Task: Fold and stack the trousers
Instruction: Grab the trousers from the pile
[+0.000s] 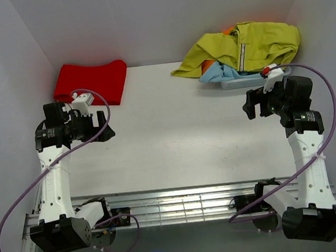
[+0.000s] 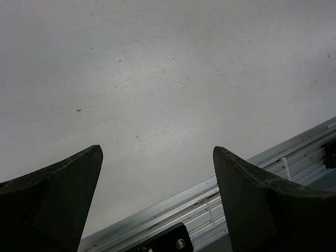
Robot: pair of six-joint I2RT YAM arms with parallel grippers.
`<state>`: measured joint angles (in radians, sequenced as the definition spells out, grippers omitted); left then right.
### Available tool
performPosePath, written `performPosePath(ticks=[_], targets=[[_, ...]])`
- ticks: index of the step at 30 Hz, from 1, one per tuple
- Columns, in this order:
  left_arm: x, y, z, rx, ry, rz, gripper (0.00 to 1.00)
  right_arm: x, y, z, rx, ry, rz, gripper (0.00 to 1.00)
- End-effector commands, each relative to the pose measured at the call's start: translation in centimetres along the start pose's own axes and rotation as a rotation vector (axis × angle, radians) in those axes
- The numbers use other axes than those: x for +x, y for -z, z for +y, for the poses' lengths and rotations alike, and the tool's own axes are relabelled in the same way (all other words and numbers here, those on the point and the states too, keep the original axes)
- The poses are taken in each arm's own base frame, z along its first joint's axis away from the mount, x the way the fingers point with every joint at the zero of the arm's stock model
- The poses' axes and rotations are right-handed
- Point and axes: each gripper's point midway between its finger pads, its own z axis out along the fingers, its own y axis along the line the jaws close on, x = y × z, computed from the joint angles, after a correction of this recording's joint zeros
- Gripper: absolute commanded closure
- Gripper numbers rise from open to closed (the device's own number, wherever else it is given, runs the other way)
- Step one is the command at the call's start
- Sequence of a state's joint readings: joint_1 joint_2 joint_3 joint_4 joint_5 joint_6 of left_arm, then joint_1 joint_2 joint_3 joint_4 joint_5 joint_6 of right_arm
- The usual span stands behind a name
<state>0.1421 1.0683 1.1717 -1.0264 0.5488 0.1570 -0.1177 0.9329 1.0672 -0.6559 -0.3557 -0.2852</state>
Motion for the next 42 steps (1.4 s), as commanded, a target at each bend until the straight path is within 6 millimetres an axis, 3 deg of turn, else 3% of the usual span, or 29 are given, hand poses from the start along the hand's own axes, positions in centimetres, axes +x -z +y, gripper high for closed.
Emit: performPosePath(ticks=[1,4,6,9,10,11,12,13,14,16,18,19,22,24,26,30,32,33,34,35,36,37,40,42], targets=[[-4.1,1.3,-1.3,0.051,-0.091,-0.121,0.02,-7.7,0.0,-3.6,0.131,-0.011,-0.169,0.1],[-5.6,0.8,-1.4,0.079,-0.084,-0.153,0.02,-11.3,-1.4,-6.3,0.199,-0.044,-0.217,0.1],[-6.3,0.2,-1.8,0.128,-0.058,-0.166,0.02,-12.5,-2.7,-7.7,0.225,-0.089,-0.227,0.1],[-6.8,-0.7,-2.5,0.201,-0.06,-0.191,0.02,-14.5,-6.2,-9.0,0.178,-0.097,-0.25,0.1],[-6.4,-1.4,-2.5,0.225,-0.046,-0.184,0.02,-13.9,-8.8,-9.5,0.131,-0.051,-0.214,0.1],[-6.7,-1.7,-2.6,0.249,-0.056,-0.196,0.02,-16.0,-9.0,-9.8,0.113,0.008,-0.243,0.1],[-6.6,-1.8,-3.3,0.305,-0.062,-0.195,0.02,-16.7,-9.7,-10.0,0.089,0.066,-0.241,0.1],[-6.2,-2.7,-3.4,0.356,-0.054,-0.172,0.02,-16.1,-13.6,-12.2,0.088,0.148,-0.177,0.1],[-6.1,-2.9,-3.5,0.37,-0.055,-0.165,0.02,-16.4,-14.4,-13.9,0.128,0.225,-0.157,0.1],[-6.1,-3.4,-3.4,0.394,-0.053,-0.159,0.02,-17.5,-16.8,-19.3,0.269,0.299,-0.111,0.1],[-5.8,-3.6,-3.6,0.409,-0.054,-0.169,0.02,-17.8,-17.9,-25.2,0.496,0.36,-0.06,0.1],[-5.6,-3.7,-3.5,0.399,-0.052,-0.177,0.02,-17.2,-19.4,-27.5,0.584,0.404,-0.057,0.1],[-4.8,-3.4,-3.3,0.356,-0.035,-0.175,0.02,-14.7,-20.8,-33.2,0.885,0.423,-0.012,0.1],[-4.7,-3.3,-3.1,0.336,-0.057,-0.189,0.02,-12.4,-21.7,-35.2,0.933,0.383,0.024,0.1],[-4.9,-3.3,-3.2,0.342,-0.048,-0.188,0.02,-11.7,-22.4,-35.0,0.9,0.376,0.034,0.1],[-5.1,-3.5,-3.4,0.374,-0.011,-0.164,0.02,-8.1,-24.9,-34.8,0.809,0.317,0.088,0.09],[-5.1,-3.7,-3.2,0.37,0.002,-0.16,0.02,-6.6,-25.8,-34.4,0.742,0.3,0.115,0.0],[-5.1,-3.9,-3.1,0.368,0.008,-0.158,0.02,-6.6,-25.9,-34.2,0.72,0.296,0.113,0.29],[-5.3,-3.9,-3.1,0.368,0.009,-0.159,0.02,-6.5,-26.1,-33.9,0.699,0.292,0.111,0.45],[-5.4,-3.9,-3.0,0.365,0.011,-0.159,0.02,-7.0,-25.7,-33.8,0.692,0.293,0.097,0.76],[-5.5,-4.0,-2.9,0.364,0.015,-0.156,0.02,-7.4,-25.5,-33.8,0.691,0.294,0.088,0.86],[-5.7,-4.0,-2.9,0.362,0.013,-0.159,0.02,-8.5,-25.1,-33.8,0.696,0.3,0.067,0.92],[-6.1,-4.0,-2.8,0.361,0.017,-0.16,0.02,-11.6,-23.3,-33.6,0.714,0.311,0.004,0.92],[-6.6,-4.0,-2.7,0.359,0.017,-0.163,0.02,-15.4,-20.8,-33.0,0.733,0.304,-0.091,0.92]])
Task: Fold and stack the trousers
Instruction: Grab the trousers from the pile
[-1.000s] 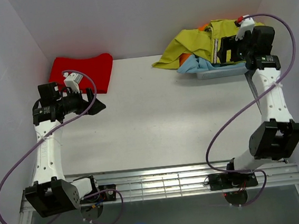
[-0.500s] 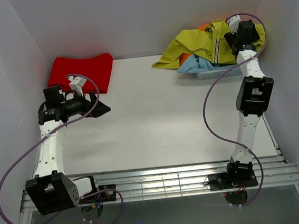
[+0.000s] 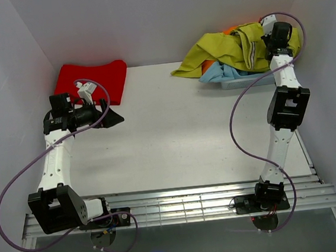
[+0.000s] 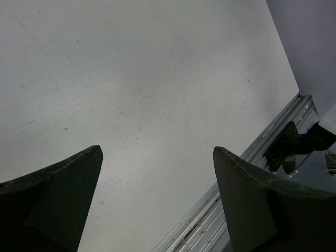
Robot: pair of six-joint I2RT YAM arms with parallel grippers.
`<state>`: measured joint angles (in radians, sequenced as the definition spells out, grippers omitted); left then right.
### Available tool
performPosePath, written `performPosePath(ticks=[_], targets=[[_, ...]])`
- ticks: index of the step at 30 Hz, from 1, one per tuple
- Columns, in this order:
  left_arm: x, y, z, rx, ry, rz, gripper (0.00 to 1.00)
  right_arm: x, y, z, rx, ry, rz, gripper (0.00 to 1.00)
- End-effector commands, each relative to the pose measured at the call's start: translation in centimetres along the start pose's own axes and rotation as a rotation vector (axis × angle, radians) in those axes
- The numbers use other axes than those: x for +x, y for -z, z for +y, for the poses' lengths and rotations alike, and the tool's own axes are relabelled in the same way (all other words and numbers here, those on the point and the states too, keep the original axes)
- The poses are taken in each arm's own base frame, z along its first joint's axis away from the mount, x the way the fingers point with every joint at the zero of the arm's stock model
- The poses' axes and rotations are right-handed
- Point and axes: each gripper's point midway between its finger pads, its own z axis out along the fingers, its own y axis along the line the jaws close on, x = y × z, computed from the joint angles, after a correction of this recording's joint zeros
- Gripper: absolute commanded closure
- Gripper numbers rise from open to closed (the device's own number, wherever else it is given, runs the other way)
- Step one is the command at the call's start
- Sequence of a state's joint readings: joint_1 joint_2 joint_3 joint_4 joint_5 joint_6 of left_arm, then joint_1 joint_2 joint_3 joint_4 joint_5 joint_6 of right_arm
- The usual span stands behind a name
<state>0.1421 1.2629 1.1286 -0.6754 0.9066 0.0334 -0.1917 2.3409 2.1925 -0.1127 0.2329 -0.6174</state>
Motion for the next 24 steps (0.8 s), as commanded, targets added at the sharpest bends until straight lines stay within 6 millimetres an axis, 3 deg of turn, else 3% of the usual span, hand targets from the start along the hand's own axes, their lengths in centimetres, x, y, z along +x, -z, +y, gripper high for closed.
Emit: performPosePath(ticks=[1,2,3,4,6,8,9,10,11,15,16,19,20,22,24], targets=[[-2.2,0.5,-0.8,0.013,-0.038,-0.04,0.02,-6.4,4.2,-5.3,0.053,-0.076,-0.147,0.92],[-2.7,0.7,-0.9,0.009,-0.049,-0.048,0.02,-9.2,6.6,-6.5,0.04,-0.112,-0.221,0.92],[-2.9,0.7,-0.9,0.006,-0.055,-0.053,0.02,-10.5,7.8,-6.6,0.006,-0.134,-0.255,0.92],[-3.2,0.8,-0.9,0.0,-0.059,-0.058,0.02,-10.4,8.5,-5.9,-0.067,-0.179,-0.249,0.92],[-3.6,0.8,-0.8,-0.014,-0.065,-0.071,0.02,-10.6,9.6,-6.6,-0.09,-0.241,-0.222,0.92],[-4.0,1.0,-0.7,-0.031,-0.078,-0.082,0.02,-11.3,12.7,-7.0,-0.151,-0.34,-0.24,0.92],[-4.1,1.1,-0.9,-0.028,-0.051,-0.084,0.02,-8.7,12.6,-4.4,-0.222,-0.359,-0.186,0.92],[-4.1,1.1,-1.0,-0.024,-0.048,-0.085,0.02,-9.4,13.8,-3.6,-0.266,-0.36,-0.226,0.92],[-4.1,1.2,-1.2,-0.019,-0.05,-0.088,0.02,-10.6,16.4,-4.1,-0.274,-0.361,-0.268,0.92],[-4.4,1.5,-2.1,0.003,-0.051,-0.102,0.02,-11.0,21.0,-2.3,-0.393,-0.44,-0.277,0.92],[-4.3,1.5,-2.2,0.007,-0.047,-0.103,0.02,-12.5,23.2,-2.7,-0.414,-0.469,-0.312,0.92],[-4.1,1.8,-2.6,0.008,-0.042,-0.117,0.02,-15.1,26.3,-4.1,-0.412,-0.48,-0.386,0.92],[-4.1,1.8,-2.7,0.007,-0.043,-0.12,0.02,-17.2,28.2,-5.6,-0.397,-0.476,-0.447,0.92],[-4.0,2.0,-2.8,0.002,-0.044,-0.126,0.02,-19.1,30.0,-7.1,-0.385,-0.477,-0.495,0.92],[-4.3,2.2,-2.8,-0.012,-0.042,-0.139,0.02,-22.6,33.1,-9.4,-0.372,-0.471,-0.603,0.92]])
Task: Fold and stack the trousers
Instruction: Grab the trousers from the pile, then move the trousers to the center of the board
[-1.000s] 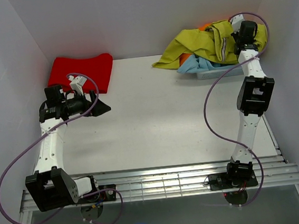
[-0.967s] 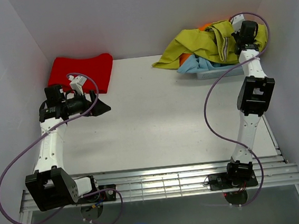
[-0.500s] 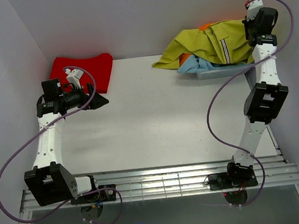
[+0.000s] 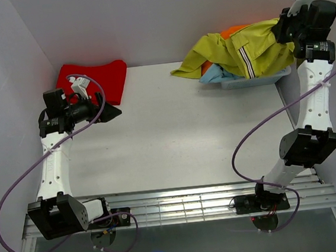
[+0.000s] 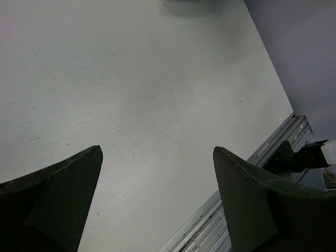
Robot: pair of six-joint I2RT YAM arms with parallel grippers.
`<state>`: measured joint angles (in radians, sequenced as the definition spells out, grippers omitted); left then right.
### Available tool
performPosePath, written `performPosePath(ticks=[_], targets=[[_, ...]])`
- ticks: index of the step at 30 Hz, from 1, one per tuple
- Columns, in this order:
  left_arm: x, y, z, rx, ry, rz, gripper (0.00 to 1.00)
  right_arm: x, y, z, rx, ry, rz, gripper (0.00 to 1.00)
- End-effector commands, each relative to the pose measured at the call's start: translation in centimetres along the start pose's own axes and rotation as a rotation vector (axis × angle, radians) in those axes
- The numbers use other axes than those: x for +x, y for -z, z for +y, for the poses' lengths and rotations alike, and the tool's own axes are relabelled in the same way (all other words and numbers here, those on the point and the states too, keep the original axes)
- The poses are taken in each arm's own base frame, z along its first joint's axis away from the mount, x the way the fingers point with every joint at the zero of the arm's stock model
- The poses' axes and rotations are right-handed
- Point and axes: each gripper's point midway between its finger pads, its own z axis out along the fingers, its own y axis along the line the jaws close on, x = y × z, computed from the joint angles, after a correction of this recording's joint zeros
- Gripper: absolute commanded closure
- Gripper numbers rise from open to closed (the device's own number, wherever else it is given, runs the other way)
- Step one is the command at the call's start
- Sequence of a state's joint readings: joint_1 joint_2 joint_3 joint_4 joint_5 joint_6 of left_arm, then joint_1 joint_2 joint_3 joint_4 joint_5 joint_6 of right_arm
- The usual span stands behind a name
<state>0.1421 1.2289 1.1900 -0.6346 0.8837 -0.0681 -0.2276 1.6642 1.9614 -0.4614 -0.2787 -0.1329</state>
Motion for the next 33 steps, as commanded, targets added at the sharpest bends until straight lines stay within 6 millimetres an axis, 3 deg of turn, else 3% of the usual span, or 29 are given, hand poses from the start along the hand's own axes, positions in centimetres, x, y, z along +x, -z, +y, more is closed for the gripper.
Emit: performPosePath(ticks=[1,3,4,6,7,9,10,13,15,17,22,27,29,32,33], targets=[[-1.3,1.0,-1.5,0.011,-0.038,-0.06,0.02,-13.9,6.8,3.4,-0.086,0.077,-0.363,0.92],[-1.6,1.1,-1.7,0.013,-0.049,-0.077,0.02,-17.4,9.3,5.3,-0.135,0.101,-0.468,0.92],[-1.8,1.2,-1.8,0.008,-0.038,-0.084,0.02,-19.6,11.1,7.4,-0.186,0.136,-0.547,0.92],[-2.2,1.3,-1.8,-0.002,-0.041,-0.1,0.02,-21.4,13.0,9.8,-0.235,0.167,-0.627,0.92],[-2.4,1.4,-1.6,-0.017,-0.034,-0.108,0.02,-23.4,15.4,12.3,-0.279,0.199,-0.726,0.92],[-2.9,1.6,-1.7,-0.033,-0.035,-0.124,0.02,-24.7,17.0,14.2,-0.304,0.22,-0.807,0.92],[-3.1,1.8,-1.5,-0.056,-0.024,-0.134,0.02,-26.7,19.6,16.7,-0.343,0.219,-0.917,0.92],[-3.7,2.4,-1.8,-0.08,-0.037,-0.162,0.02,-30.0,23.3,19.2,-0.368,0.195,-1.078,0.92],[-4.1,2.9,-2.4,-0.087,-0.059,-0.183,0.02,-32.5,26.8,19.6,-0.359,0.196,-1.212,0.92],[-4.5,3.4,-3.0,-0.084,-0.084,-0.2,0.02,-33.8,28.5,20.3,-0.361,0.185,-1.304,0.92],[-5.8,5.1,-5.5,-0.055,-0.163,-0.258,0.02,-34.7,32.4,20.5,-0.37,0.153,-1.426,0.92],[-6.5,6.0,-6.6,-0.05,-0.185,-0.3,0.02,-35.3,35.1,20.9,-0.406,0.128,-1.512,0.92],[-6.3,5.9,-6.6,-0.046,-0.17,-0.295,0.02,-35.4,34.7,21.4,-0.432,0.11,-1.512,0.92],[-5.6,5.5,-6.3,-0.039,-0.156,-0.281,0.02,-34.5,32.8,22.4,-0.465,0.073,-1.448,0.92],[-5.5,5.4,-6.1,-0.041,-0.151,-0.277,0.02,-32.8,29.4,23.6,-0.491,0.051,-1.351,0.92]])
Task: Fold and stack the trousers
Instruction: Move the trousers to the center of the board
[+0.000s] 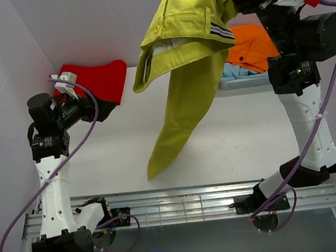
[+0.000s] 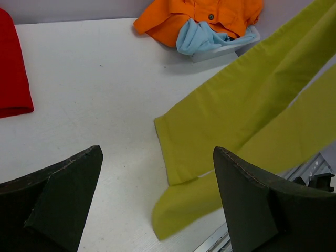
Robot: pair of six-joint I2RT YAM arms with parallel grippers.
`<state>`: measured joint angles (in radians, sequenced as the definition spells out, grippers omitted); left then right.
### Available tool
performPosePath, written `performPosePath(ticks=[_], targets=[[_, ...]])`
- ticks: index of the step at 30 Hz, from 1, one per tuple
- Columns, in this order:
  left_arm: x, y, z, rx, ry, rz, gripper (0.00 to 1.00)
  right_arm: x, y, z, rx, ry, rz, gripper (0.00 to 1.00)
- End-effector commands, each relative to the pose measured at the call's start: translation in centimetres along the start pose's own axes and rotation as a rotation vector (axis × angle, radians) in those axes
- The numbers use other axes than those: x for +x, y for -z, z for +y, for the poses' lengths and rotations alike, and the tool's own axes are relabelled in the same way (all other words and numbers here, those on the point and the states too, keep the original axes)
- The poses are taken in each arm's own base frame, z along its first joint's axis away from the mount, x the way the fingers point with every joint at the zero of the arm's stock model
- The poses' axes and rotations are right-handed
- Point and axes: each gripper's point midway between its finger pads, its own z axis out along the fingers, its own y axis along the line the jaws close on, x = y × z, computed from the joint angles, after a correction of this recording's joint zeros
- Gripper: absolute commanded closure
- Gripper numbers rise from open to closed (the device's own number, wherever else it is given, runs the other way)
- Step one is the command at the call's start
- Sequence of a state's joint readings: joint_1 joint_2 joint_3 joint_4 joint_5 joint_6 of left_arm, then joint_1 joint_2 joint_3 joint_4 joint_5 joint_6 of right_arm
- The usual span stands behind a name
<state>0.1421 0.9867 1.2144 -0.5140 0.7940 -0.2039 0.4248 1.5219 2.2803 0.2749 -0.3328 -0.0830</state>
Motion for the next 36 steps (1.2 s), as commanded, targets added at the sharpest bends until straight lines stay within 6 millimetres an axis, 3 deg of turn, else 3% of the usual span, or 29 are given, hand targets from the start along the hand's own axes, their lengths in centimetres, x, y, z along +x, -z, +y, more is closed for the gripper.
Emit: performPosePath(ticks=[1,2,3,4,6,7,9,10,11,12,13,15,16,17,18,19,20,22,23,25,26,27,28,29,30,31,33,34,36], targets=[[0.1,0.1,-0.3,0.016,0.007,-0.003,0.02,-3.0,1.3,-0.9,0.103,-0.012,-0.09,0.92],[0.4,0.0,-0.3,0.029,-0.012,0.005,0.02,-1.4,2.0,-0.6,0.113,-0.026,-0.046,0.92],[1.1,-0.1,-0.3,0.044,-0.017,0.023,0.02,4.4,3.7,0.2,0.121,-0.039,0.08,0.92],[1.6,-0.1,-0.4,0.06,-0.034,0.037,0.02,3.3,5.3,0.1,0.145,-0.018,0.09,0.92],[3.7,0.0,-0.6,0.123,-0.105,0.088,0.02,6.1,8.3,0.6,0.173,0.008,0.193,0.92],[4.8,0.1,-0.4,0.13,-0.111,0.12,0.02,7.9,11.6,0.8,0.211,0.035,0.278,0.92],[6.8,0.1,0.0,0.177,-0.202,0.17,0.02,10.4,15.9,1.2,0.245,0.052,0.423,0.92],[8.8,0.2,0.3,0.199,-0.171,0.231,0.02,11.7,20.0,1.2,0.289,0.102,0.528,0.92],[9.8,0.2,0.7,0.222,-0.243,0.253,0.02,11.9,22.2,1.0,0.321,0.132,0.573,0.92],[10.7,0.1,1.0,0.233,-0.259,0.281,0.02,9.8,24.6,0.6,0.373,0.17,0.577,0.92],[12.5,0.0,1.4,0.244,-0.233,0.338,0.02,12.0,28.1,0.5,0.43,0.195,0.684,0.92],[14.5,-0.6,1.8,0.257,-0.299,0.41,0.02,11.7,33.8,1.0,0.484,0.235,0.821,0.92],[15.5,-0.9,1.9,0.264,-0.312,0.448,0.02,12.0,36.6,0.8,0.541,0.264,0.899,0.92],[17.1,-1.8,0.6,0.323,-0.34,0.504,0.02,13.5,39.7,1.5,0.549,0.279,0.988,0.92],[18.2,-2.2,1.1,0.304,-0.367,0.552,0.02,12.6,41.8,1.6,0.573,0.314,1.013,0.92],[18.9,-2.8,0.9,0.317,-0.381,0.573,0.02,13.4,45.0,1.8,0.592,0.357,1.134,0.92],[19.9,-3.4,0.0,0.355,-0.393,0.602,0.02,13.7,46.8,1.9,0.606,0.388,1.19,0.87],[21.7,-4.5,0.0,0.382,-0.382,0.663,0.02,14.6,51.0,2.3,0.609,0.469,1.342,0.63],[22.5,-5.0,-1.0,0.423,-0.407,0.688,0.02,14.5,51.6,2.2,0.613,0.486,1.359,0.32],[24.4,-6.0,-1.2,0.449,-0.433,0.758,0.02,14.7,51.9,2.6,0.556,0.504,1.379,0.12],[25.2,-6.4,-2.3,0.495,-0.466,0.775,0.02,14.9,52.1,3.0,0.521,0.497,1.408,0.03],[25.3,-6.9,-2.9,0.514,-0.483,0.773,0.02,15.1,51.8,3.3,0.491,0.482,1.41,0.01],[25.7,-7.6,-3.5,0.538,-0.495,0.776,0.02,15.3,50.4,3.6,0.438,0.449,1.397,0.06],[26.3,-7.9,-5.1,0.588,-0.527,0.78,0.02,15.7,49.9,4.1,0.39,0.418,1.405,0.07],[26.5,-8.3,-5.7,0.601,-0.552,0.777,0.02,16.8,49.1,4.9,0.315,0.381,1.43,0.07],[27.5,-8.9,-7.0,0.639,-0.588,0.785,0.02,16.8,47.0,5.6,0.251,0.317,1.385,0.05],[28.3,-10.2,-7.5,0.627,-0.658,0.791,0.02,19.2,46.5,6.9,0.15,0.246,1.467,0.04],[28.6,-12.1,-7.6,0.596,-0.709,0.762,0.02,19.3,45.4,7.1,0.131,0.214,1.461,0.02],[28.9,-13.9,-7.8,0.554,-0.787,0.744,0.02,21.4,45.8,7.5,0.093,0.175,1.546,0.0]])
